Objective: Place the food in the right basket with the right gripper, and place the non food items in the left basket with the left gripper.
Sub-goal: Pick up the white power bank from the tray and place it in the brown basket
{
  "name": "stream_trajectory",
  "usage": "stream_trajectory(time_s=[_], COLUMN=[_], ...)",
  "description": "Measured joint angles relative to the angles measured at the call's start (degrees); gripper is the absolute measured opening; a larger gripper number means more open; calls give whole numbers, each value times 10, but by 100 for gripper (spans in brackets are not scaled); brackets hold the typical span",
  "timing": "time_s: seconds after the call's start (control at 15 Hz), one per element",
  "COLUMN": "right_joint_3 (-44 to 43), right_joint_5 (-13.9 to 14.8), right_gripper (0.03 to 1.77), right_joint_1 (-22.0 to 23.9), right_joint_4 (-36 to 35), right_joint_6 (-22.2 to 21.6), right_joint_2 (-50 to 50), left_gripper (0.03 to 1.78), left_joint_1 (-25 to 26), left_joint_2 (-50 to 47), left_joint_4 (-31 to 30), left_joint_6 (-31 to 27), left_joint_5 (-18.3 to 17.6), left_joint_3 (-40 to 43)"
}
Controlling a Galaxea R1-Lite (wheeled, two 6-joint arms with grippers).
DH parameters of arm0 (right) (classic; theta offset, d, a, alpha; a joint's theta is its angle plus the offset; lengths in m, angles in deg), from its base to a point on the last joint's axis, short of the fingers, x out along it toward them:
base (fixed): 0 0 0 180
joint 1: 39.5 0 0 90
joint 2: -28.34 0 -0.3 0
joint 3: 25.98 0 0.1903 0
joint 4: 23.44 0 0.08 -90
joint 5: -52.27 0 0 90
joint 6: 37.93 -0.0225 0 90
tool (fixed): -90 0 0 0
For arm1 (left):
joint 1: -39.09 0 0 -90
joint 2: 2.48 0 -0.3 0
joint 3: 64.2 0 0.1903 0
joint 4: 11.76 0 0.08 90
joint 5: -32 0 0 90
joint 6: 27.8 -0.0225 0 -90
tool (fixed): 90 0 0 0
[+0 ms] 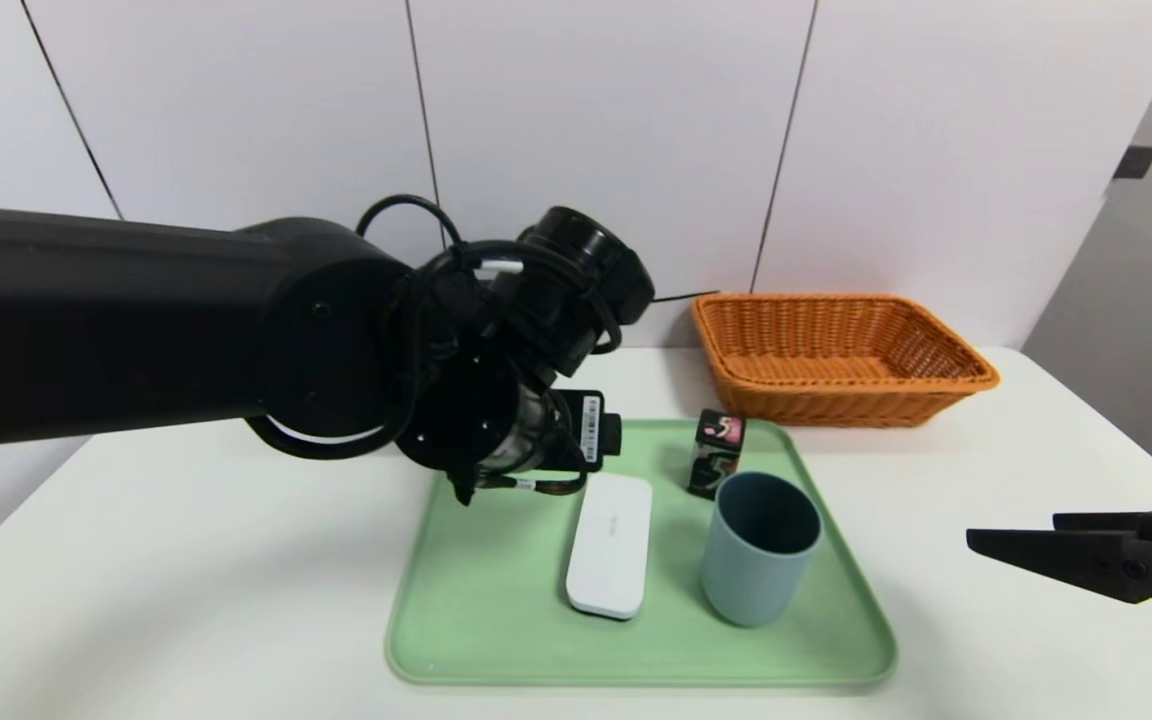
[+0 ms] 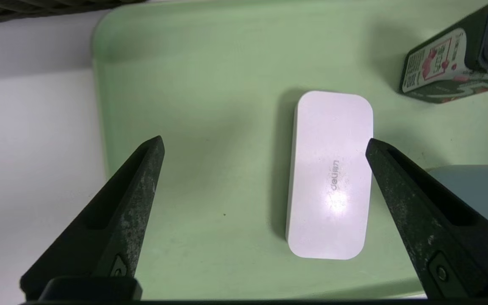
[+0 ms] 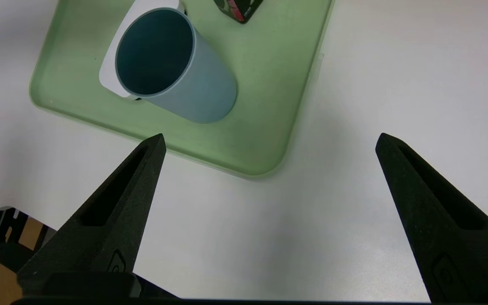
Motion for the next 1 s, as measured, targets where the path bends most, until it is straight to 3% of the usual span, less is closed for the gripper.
stream_trajectory(time_s=[1.0], right_joint_3=[9], right_joint_5=[0], right_gripper=[171], right_joint_1=[1], right_joint_4=[-1], right_joint_6=[-2], right_joint_2=[-3], left_gripper=[169], left_joint_1=[-49], left_joint_2=[87], left_joint_4=[-4], left_joint_6=[7], left_joint_5=[0], left_joint_3=[-11])
